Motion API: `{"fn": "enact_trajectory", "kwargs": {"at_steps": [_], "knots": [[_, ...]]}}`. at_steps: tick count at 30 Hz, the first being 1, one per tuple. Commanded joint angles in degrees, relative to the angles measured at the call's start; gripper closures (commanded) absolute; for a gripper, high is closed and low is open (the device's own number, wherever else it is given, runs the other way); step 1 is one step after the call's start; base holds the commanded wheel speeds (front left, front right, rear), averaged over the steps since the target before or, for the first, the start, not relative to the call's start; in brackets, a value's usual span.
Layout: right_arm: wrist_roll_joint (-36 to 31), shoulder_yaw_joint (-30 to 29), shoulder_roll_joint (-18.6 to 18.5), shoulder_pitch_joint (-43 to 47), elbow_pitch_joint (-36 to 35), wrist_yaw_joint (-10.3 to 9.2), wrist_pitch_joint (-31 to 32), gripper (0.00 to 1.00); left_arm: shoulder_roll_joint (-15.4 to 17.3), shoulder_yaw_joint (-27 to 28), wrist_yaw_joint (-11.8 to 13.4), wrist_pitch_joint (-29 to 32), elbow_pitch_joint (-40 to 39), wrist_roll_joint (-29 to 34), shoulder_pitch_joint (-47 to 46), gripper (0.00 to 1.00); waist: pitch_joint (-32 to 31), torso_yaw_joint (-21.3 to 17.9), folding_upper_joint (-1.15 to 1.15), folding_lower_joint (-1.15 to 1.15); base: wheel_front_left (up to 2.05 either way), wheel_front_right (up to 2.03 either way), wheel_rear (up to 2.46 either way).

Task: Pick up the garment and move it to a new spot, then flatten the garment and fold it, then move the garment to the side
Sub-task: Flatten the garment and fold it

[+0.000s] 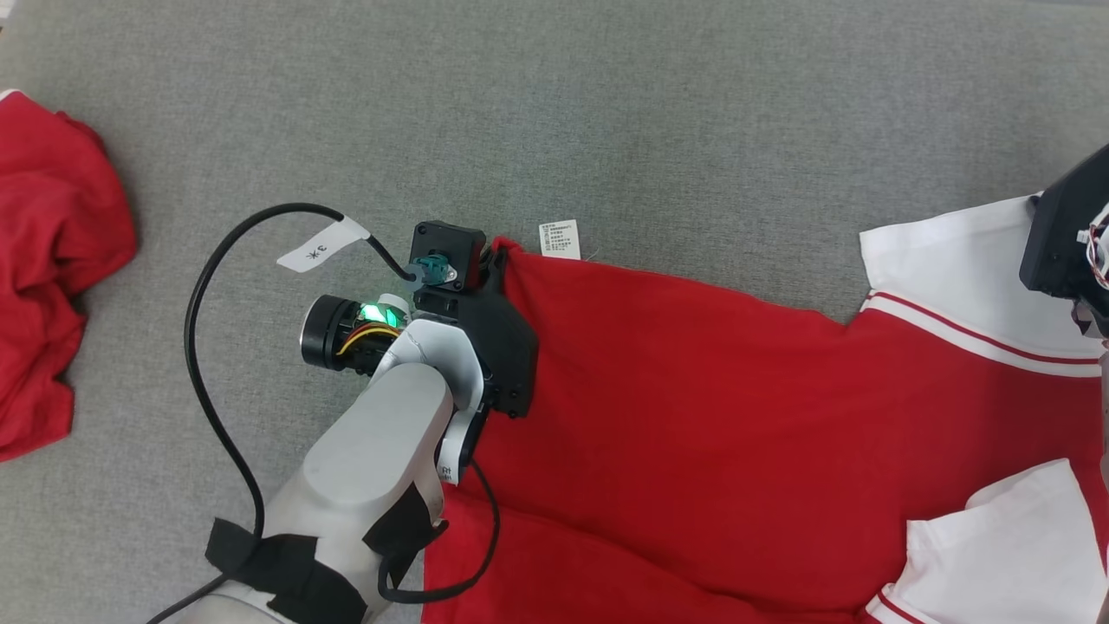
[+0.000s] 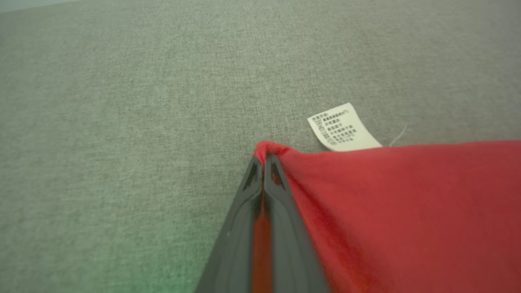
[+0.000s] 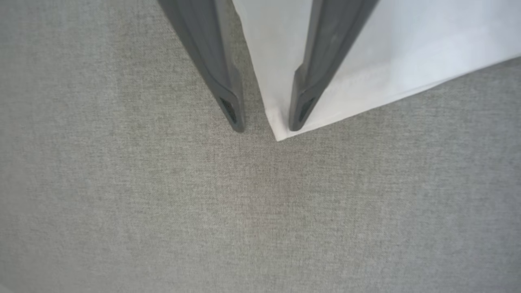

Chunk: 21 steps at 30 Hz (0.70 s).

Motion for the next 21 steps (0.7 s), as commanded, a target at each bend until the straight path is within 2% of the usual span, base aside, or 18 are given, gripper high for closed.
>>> {"fn": "enact_trajectory", "kwargs": {"at_steps": [1, 2, 6, 8, 11, 12, 15, 21], "knots": [[-0.9, -0.8, 0.4, -0.2, 0.8, -0.11, 0.7, 0.93, 0.7, -0.6, 0.8, 0.4, 1.0, -0.9, 1.1, 1.00, 0.1, 0.3, 0.00, 0.00, 0.00, 0.00, 0.00], [-1.4, -1.1, 0.5, 0.0, 1.1, -0.11, 1.4, 1.00, 0.7, -0.8, 1.0, 0.2, 1.0, -1.2, 1.0, 1.00, 0.0, 0.4, 0.00, 0.00, 0.00, 0.00, 0.00], [-3.4, -2.2, 1.3, 1.1, 0.0, -0.11, 2.7, 1.00, 0.8, -1.2, 2.0, -1.4, 1.9, -2.3, 0.1, 1.00, -1.0, 0.0, 0.00, 0.00, 0.00, 0.00, 0.00], [-3.8, -2.3, 1.3, 0.8, -1.4, -0.11, 0.2, 1.00, 0.7, -1.0, 2.3, -3.2, 2.1, -1.9, -0.7, 1.00, -1.3, -0.2, 0.00, 0.00, 0.00, 0.00, 0.00], [-3.9, -2.1, 2.1, 0.5, -2.7, -0.11, -4.6, 1.00, 0.6, -0.6, 3.0, -9.1, 1.4, -0.6, -2.5, 1.00, -1.8, -0.5, 0.00, 0.00, 0.00, 0.00, 0.00], [-3.9, -2.1, 2.1, 0.5, -2.7, -0.11, -4.6, 1.00, 0.6, -0.6, 3.0, -9.1, 1.4, -0.6, -2.5, 1.00, -1.8, -0.5, 0.00, 0.00, 0.00, 0.00, 0.00], [-3.2, -0.2, 2.0, 0.7, -3.3, -0.11, -9.9, 1.00, 0.6, -0.3, 3.4, -12.9, 2.4, -0.5, -2.9, 1.00, -2.4, -0.7, 0.00, 0.00, 0.00, 0.00, 0.00], [0.5, 3.2, -0.1, 1.3, -2.4, -0.11, -19.3, 1.00, 0.5, -0.8, 2.4, -12.9, 5.4, -2.1, -2.8, 1.00, -4.2, -1.0, 0.00, 0.00, 0.00, 0.00, 0.00]]}}
